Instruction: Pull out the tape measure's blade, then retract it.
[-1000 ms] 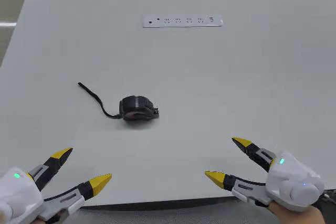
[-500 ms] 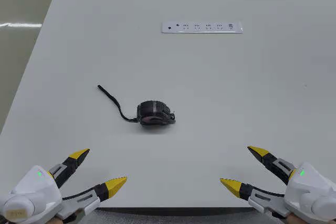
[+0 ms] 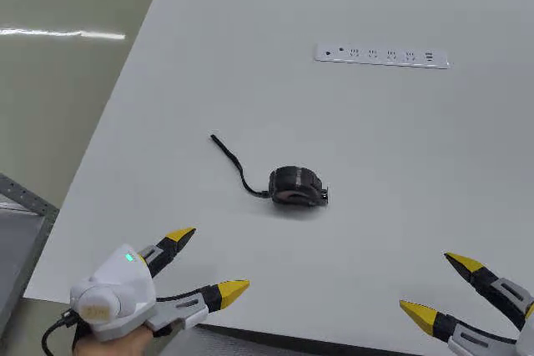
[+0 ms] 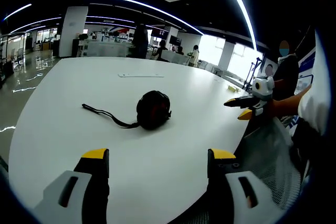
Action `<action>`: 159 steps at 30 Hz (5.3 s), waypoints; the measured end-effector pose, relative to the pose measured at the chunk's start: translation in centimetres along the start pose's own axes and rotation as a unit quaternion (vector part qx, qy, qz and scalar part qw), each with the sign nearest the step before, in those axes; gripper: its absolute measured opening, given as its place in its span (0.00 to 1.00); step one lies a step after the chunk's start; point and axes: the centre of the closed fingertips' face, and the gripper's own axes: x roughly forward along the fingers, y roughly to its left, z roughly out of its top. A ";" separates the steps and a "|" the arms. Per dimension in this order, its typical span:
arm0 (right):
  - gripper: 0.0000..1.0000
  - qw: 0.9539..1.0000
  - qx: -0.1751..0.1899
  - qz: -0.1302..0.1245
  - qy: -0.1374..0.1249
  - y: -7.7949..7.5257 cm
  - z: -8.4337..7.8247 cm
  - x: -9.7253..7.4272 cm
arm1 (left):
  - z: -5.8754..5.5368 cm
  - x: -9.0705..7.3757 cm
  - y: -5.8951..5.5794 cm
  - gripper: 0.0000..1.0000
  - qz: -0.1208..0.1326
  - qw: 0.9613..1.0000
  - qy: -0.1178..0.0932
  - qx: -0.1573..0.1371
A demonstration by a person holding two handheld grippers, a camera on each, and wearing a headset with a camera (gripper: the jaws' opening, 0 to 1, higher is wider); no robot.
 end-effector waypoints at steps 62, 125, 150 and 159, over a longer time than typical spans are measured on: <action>0.58 0.999 -0.011 0.048 0.007 -1.3 0.8 3.7 | 3.7 7.8 0.4 0.70 -0.068 0.995 0.023 0.068; 0.54 0.994 -0.021 0.104 0.018 -2.8 0.8 7.9 | 2.7 15.9 2.4 0.59 -0.144 0.972 0.103 0.157; 0.50 0.994 -0.017 0.109 0.025 -3.9 0.7 8.9 | 2.2 17.7 2.5 0.49 -0.174 0.969 0.099 0.147; 0.50 0.994 -0.016 0.106 0.026 -4.3 0.6 8.9 | 2.3 17.8 1.9 0.39 -0.199 0.963 0.101 0.148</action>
